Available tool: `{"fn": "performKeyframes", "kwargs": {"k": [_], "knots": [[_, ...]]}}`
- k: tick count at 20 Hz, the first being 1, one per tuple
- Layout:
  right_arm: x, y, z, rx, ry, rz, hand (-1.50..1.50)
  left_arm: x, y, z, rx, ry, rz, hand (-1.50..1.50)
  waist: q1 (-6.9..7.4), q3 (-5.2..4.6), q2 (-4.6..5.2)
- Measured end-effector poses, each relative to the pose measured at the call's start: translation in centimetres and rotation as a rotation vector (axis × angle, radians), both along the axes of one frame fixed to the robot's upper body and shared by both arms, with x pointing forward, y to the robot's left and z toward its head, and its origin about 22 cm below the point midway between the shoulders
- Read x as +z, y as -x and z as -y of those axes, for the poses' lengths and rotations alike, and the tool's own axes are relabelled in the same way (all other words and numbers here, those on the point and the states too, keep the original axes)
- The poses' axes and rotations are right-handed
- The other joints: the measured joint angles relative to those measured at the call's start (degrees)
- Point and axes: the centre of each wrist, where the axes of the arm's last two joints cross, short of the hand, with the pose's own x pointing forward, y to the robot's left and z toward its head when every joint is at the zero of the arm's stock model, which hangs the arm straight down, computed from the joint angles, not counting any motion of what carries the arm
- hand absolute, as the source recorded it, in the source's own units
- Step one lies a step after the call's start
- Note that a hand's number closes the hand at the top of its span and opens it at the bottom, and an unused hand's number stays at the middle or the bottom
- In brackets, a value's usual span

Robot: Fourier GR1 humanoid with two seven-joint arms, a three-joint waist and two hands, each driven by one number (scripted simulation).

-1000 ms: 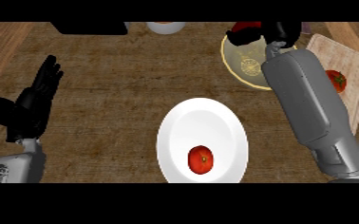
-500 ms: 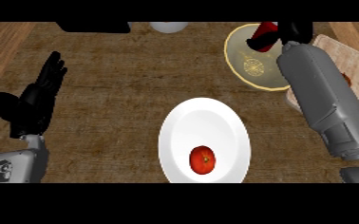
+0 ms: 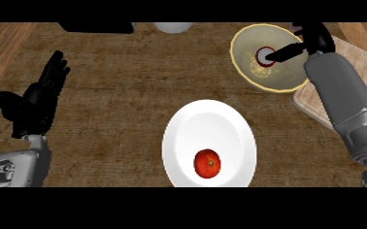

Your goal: Pick the can from the plate and place it in the bowl

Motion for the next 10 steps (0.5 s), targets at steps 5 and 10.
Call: {"fn": "performKeyframes", "kwargs": {"k": [5,10], "knots": [[0.5,0.4,1.5,-0.039,-0.304,0.216,-1.50,-0.4,0.6,-0.7,0.018,0.001,-0.005,0.00,-0.86,0.09,-0.43],[1.3,1.6,6.2,-0.087,-0.527,0.349,-1.50,-0.8,0.9,-0.8,0.030,-0.001,-0.003,0.00,-1.43,0.00,-0.62]]}}
